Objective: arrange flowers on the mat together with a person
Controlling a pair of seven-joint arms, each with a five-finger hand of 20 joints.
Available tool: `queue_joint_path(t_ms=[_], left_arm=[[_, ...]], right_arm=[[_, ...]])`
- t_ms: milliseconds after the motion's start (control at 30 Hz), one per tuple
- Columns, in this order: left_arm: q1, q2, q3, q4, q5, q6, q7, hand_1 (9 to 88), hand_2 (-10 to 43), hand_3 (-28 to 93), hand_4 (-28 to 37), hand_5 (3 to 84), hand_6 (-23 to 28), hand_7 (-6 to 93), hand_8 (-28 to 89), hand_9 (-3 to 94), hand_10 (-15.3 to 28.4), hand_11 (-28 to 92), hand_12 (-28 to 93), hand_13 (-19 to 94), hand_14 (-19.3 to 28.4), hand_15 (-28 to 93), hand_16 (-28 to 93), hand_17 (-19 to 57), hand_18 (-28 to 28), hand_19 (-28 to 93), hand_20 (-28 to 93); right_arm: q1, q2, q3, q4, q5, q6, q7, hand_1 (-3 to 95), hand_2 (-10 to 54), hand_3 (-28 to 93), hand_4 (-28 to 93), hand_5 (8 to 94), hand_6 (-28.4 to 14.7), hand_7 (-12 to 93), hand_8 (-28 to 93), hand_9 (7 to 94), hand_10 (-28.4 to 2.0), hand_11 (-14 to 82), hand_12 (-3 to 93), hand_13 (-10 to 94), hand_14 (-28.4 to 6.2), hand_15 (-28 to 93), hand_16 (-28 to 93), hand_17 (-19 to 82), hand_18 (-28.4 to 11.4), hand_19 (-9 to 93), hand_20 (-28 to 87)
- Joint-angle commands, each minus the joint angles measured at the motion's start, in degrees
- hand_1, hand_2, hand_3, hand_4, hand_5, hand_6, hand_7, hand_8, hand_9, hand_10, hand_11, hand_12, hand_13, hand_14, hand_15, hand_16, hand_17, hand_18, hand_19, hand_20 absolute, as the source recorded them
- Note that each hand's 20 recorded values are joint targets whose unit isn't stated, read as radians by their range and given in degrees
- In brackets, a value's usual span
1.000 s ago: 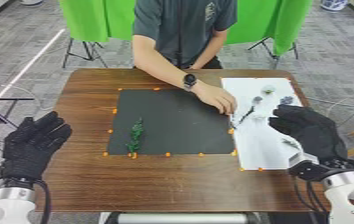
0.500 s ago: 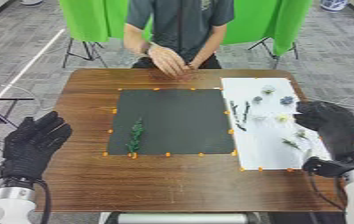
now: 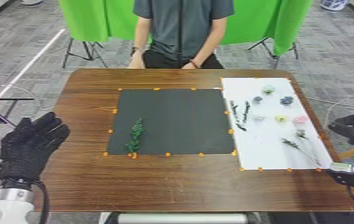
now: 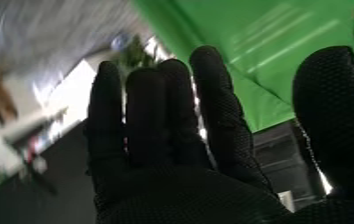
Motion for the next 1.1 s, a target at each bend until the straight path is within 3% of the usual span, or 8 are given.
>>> queue_joint_path(t_ms=[33, 100, 233, 333, 600, 767, 900, 1100], left_arm=[[1.3, -0.63, 0.07, -0.22, -0.54, 0.60, -0.14, 32.0, 9.9, 72, -26.4, 56.3, 8.5, 21.0, -7, 52.8, 16.6, 25, 20, 42, 18.4, 49, 3, -0.2, 19.3, 42, 28], [0.9, -0.64, 0.36, -0.17, -0.60, 1.11, 0.60, 32.0, 9.9, 72, -26.4, 56.4, 8.5, 21.0, -7, 52.7, 16.5, 25, 20, 42, 18.5, 49, 3, -0.2, 19.2, 42, 28], [-1.2, 0.35, 0.84, 0.86, 0.05, 0.17, -0.80, 32.0, 9.9, 72, -26.4, 56.4, 8.5, 21.0, -7, 52.7, 16.6, 25, 20, 42, 18.5, 49, 3, -0.2, 19.3, 42, 28], [0.6, -0.44, 0.34, 0.06, -0.02, 0.67, -1.12, 31.9, 10.0, 72, -26.4, 56.3, 8.6, 21.1, -7, 52.7, 16.7, 25, 20, 42, 18.4, 49, 3, -0.2, 19.3, 42, 28], [-0.1, -1.16, 1.99, 0.40, -0.87, 0.93, 0.26, 31.9, 10.0, 72, -26.4, 56.3, 8.6, 21.1, -7, 52.7, 16.6, 25, 20, 42, 18.5, 49, 3, -0.2, 19.2, 42, 28], [-1.1, -0.85, 2.45, 0.88, -0.35, 0.23, -0.65, 31.9, 10.1, 72, -26.4, 56.3, 8.6, 21.1, -7, 52.7, 16.6, 25, 20, 42, 18.5, 49, 3, -0.2, 19.2, 42, 28], [0.2, -1.50, 1.27, 0.35, 0.41, 0.08, -1.61, 31.9, 10.0, 72, -26.4, 56.2, 8.6, 21.2, -7, 52.6, 16.6, 25, 20, 42, 18.4, 49, 3, -0.3, 19.2, 42, 28], [-0.9, -0.74, 2.13, 0.94, -0.16, 0.18, -1.11, 31.9, 10.0, 72, -26.5, 56.0, 8.5, 21.2, -7, 52.4, 16.6, 25, 20, 42, 18.4, 49, 3, -0.3, 19.2, 42, 28]], right_arm=[[0.6, 1.1, -1.2, -0.3, -24.7, -11.9, 6.8, 27.7, -9.3, 73, -24, 53.4, -5.7, 31, -13, 43.6, -19.8, 65.7, 49.5, 40, -20.8, 83, 48, 18, -22.5, 74, 29], [1.1, 0.6, -1.6, 0.2, -25.5, -12.4, 7.3, 27.8, -9.5, 72, -24, 55.0, -5.7, 29, -13, 44.8, -19.5, 67.7, 51.8, 41, -21.0, 84, 50, 19, -23.1, 75, 31], [1.0, 0.3, -2.4, 2.9, -24.4, -9.4, 6.0, 29.6, -9.5, 72, -26, 58.3, -3.9, 30, -13, 49.0, -18.3, 69.4, 54.0, 44, -20.6, 85, 52, 22, -23.7, 77, 33], [0.0, -0.7, -2.3, 3.1, -25.2, -11.3, 5.1, 30.1, -9.5, 72, -27, 59.0, -3.6, 31, -13, 49.9, -18.0, 69.8, 54.8, 45, -20.5, 85, 53, 22, -23.9, 77, 34], [0.5, -2.9, -2.5, 4.5, -20.5, -12.4, 3.4, 29.6, -9.5, 71, -28, 58.3, -3.6, 32, -14, 49.9, -17.9, 69.7, 55.9, 45, -20.3, 85, 54, 22, -23.7, 76, 35], [0.7, -3.2, -3.3, 5.0, -20.0, -13.7, 2.4, 29.0, -9.5, 71, -28, 57.7, -3.5, 32, -14, 49.5, -17.9, 69.7, 55.9, 45, -20.4, 85, 54, 22, -23.7, 76, 35], [1.6, -4.3, -4.9, 6.1, -20.5, -16.3, 4.0, 29.0, -9.5, 71, -28, 56.3, -3.5, 33, -14, 49.3, -17.9, 69.5, 55.6, 45, -20.3, 85, 54, 22, -23.4, 76, 35], [4.0, -3.8, -7.1, 9.2, -18.6, -12.9, 5.3, 31.9, -9.5, 72, -28, 54.7, -3.6, 34, -14, 50.1, -17.8, 69.1, 53.3, 46, -20.0, 84, 52, 23, -23.5, 75, 35]])
